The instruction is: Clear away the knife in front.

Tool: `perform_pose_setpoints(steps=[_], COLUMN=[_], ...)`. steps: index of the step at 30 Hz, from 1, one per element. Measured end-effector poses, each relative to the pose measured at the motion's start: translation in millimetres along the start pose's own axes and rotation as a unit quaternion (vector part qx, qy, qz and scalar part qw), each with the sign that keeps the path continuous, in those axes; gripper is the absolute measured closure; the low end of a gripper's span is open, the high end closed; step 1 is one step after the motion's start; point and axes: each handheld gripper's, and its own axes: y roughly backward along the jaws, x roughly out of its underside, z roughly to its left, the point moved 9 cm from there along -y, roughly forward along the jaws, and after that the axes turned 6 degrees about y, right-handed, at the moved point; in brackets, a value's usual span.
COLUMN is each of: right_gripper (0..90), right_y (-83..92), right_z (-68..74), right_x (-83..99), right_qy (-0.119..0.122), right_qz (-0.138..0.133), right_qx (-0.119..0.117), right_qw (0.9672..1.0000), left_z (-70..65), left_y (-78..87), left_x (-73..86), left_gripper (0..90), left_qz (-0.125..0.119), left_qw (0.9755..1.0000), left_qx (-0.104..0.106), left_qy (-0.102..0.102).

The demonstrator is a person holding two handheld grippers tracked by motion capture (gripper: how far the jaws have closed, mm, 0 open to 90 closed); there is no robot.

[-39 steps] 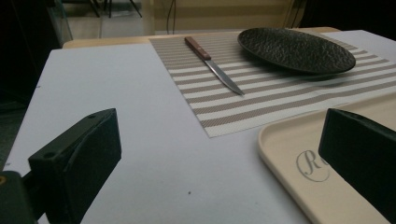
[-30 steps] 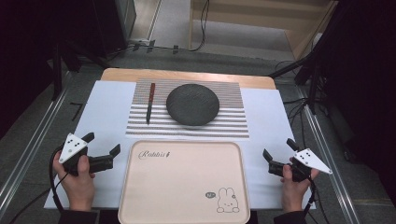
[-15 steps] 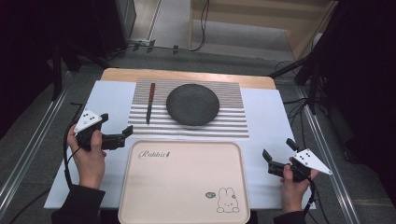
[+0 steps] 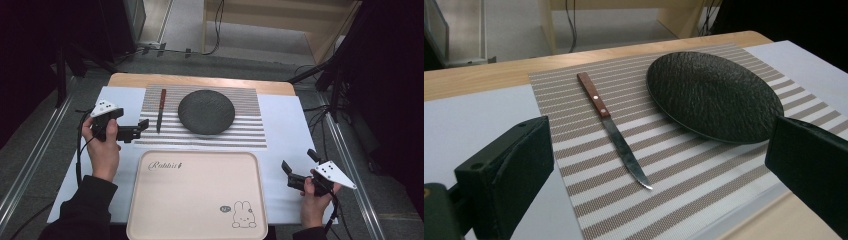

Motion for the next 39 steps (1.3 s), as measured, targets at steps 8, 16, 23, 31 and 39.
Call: perform_pose_setpoints(steps=[8, 16, 23, 31, 39], right_gripper=[0.0, 0.0, 0.0, 0.0, 0.0], right_y=[-0.9, -0.6, -0.7, -2.1, -2.7], right_z=[-1.3, -1.4, -0.2, -0.6, -1.5], right_x=[1.0, 0.8, 1.0, 2.2, 2.7], right_qy=[-0.014, -0.011, -0.012, -0.014, -0.014], right_qz=[-0.002, -0.003, 0.0, 0.004, 0.005], right_qx=[0.0, 0.002, 0.001, 0.0, 0.002], right_qw=[0.9999, 0.9999, 0.9999, 0.9999, 0.9999], left_z=[10.3, 20.2, 28.3, 32.3, 39.5], left_y=[-26.0, -53.0, -73.7, -93.3, -109.3], left_x=[-14.5, -23.6, -24.4, -23.7, -22.9], left_gripper=[0.0, 0.0, 1.6, 4.0, 18.5], left_qz=[0.028, 0.054, 0.081, 0.126, 0.16], left_qw=[0.9996, 0.9983, 0.9958, 0.9906, 0.9841], left_qx=[0.0, -0.004, -0.007, -0.012, -0.034], left_qy=[0.007, 0.022, 0.042, 0.051, 0.07])
